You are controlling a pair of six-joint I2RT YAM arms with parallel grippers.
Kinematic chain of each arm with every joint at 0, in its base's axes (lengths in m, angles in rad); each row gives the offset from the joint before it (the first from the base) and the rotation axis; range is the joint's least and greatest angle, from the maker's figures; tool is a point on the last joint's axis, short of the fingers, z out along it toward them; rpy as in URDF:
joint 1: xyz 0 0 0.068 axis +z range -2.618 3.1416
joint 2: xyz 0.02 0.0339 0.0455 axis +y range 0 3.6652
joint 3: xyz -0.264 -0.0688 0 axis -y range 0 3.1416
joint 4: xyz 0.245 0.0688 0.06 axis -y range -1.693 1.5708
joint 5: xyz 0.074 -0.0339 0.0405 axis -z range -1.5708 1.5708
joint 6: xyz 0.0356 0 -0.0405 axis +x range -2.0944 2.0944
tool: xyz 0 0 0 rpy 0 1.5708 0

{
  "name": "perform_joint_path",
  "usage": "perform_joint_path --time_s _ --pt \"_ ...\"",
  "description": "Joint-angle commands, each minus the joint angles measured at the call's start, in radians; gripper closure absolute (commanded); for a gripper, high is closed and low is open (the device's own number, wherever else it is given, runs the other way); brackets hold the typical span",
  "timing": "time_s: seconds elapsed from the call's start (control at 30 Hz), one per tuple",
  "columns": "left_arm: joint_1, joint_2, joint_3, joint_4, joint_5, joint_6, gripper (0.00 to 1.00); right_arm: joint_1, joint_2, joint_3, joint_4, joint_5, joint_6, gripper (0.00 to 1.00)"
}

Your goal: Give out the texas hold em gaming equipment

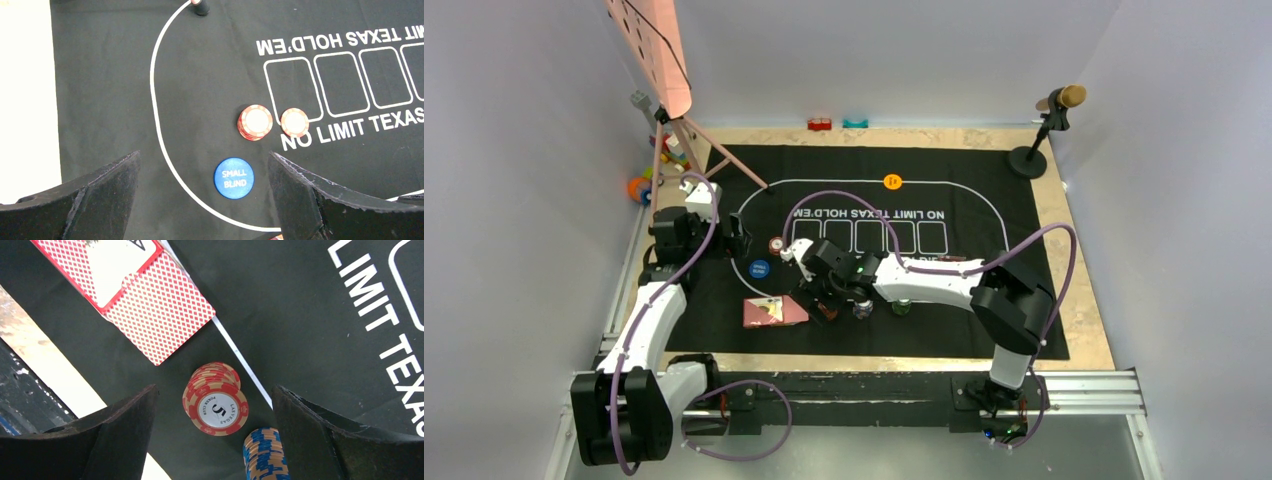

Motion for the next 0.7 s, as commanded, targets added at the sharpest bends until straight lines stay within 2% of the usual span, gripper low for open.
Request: perform_joint_path --time_s 0.0,0.17,0.5,0.67 --pt "-0.005 -0.003 0.007 0.029 -0.002 0.002 0.00 0.009 0.000 -0.018 0.025 0.027 -0.010 0.15" --pt "-0.004 -0.006 0.007 0.029 -0.007 0.002 0.00 0.009 0.015 -0.030 0.031 0.027 -0.007 0.21" --pt "-0.004 -0.005 0.006 0.033 -0.007 0.002 0.00 0.011 0.020 -0.052 0.055 0.050 0.003 0.48" --pt "-0.005 -0.008 0.004 0.031 -0.007 0.003 0.00 0.011 -0.004 -0.038 0.044 0.064 0.000 0.55"
